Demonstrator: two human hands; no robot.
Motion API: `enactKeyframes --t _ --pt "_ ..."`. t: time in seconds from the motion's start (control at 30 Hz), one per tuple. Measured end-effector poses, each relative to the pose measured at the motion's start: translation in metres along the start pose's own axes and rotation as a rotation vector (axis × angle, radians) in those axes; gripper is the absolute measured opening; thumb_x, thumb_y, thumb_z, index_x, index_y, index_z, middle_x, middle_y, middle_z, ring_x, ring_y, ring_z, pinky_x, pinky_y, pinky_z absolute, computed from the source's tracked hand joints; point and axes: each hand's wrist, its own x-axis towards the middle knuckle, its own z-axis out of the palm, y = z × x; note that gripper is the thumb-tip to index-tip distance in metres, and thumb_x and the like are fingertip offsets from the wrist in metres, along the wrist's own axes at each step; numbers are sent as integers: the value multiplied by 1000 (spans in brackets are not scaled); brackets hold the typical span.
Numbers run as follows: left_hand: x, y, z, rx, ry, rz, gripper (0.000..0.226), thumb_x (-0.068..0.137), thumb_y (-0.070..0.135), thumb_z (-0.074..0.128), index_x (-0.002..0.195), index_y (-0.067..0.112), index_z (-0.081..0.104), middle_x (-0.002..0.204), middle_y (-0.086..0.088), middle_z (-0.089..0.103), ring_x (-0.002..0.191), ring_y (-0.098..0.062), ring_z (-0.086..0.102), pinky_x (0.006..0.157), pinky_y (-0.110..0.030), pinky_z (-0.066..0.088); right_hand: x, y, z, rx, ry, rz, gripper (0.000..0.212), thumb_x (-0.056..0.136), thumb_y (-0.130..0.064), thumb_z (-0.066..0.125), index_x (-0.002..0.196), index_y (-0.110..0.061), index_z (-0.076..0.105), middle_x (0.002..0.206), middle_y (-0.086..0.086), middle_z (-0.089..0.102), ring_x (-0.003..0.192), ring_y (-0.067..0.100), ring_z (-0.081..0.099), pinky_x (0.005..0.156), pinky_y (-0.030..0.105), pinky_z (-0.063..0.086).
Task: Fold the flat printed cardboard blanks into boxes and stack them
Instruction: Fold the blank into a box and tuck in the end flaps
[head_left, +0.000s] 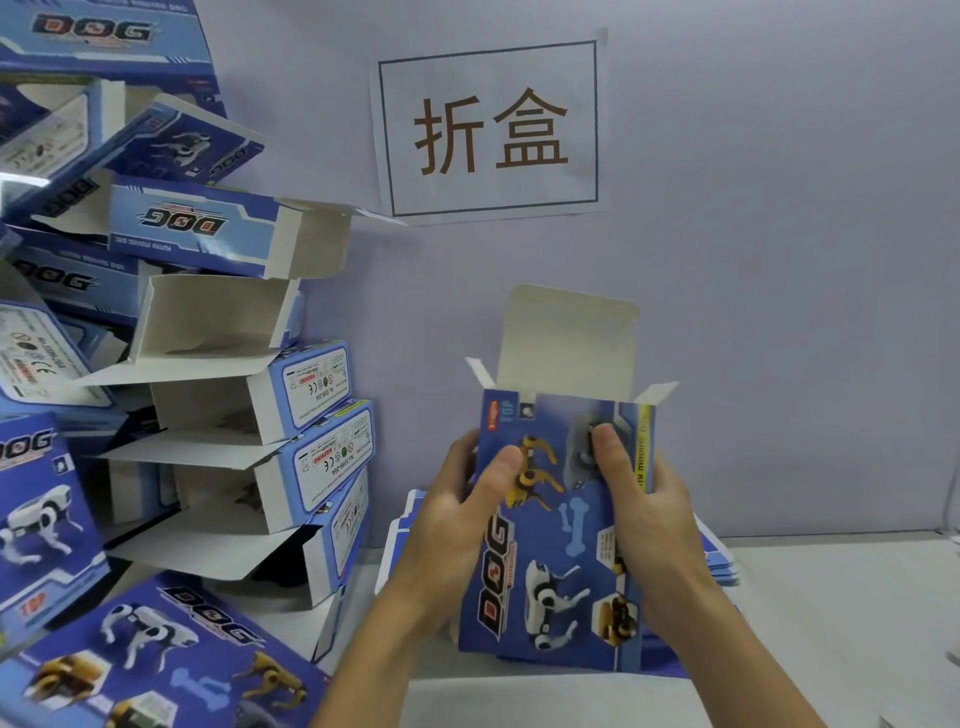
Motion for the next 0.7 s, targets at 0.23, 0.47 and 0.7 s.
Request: enactKeyframes --t 0.23,0.47,0.7 --pt "-2 -20 -3 130 -42 -128 70 63 64 80 119 27 60 102 3 77 90 -18 75 75 -32 61 10 5 -11 10 126 112 70 59 -83 56 97 -26 70 87 -2 77 90 25 72 85 48 57" --pt "1 -31 2 1 189 -110 71 61 58 74 112 11 65 95 -9 77 84 -27 76 70 -37 60 10 10 -3 27 116 140 68 56 -80 59 98 -27 65 89 1 77 87 26 74 74 44 62" --pt "6 -21 -8 -158 203 -138 57 70 56 68 112 17 70 98 -6 78 88 -23 76 69 -31 61 4 28 -20 63 -315 313 84 67 -60 80 137 -20 53 122 9 69 109 24 68 88 43 57"
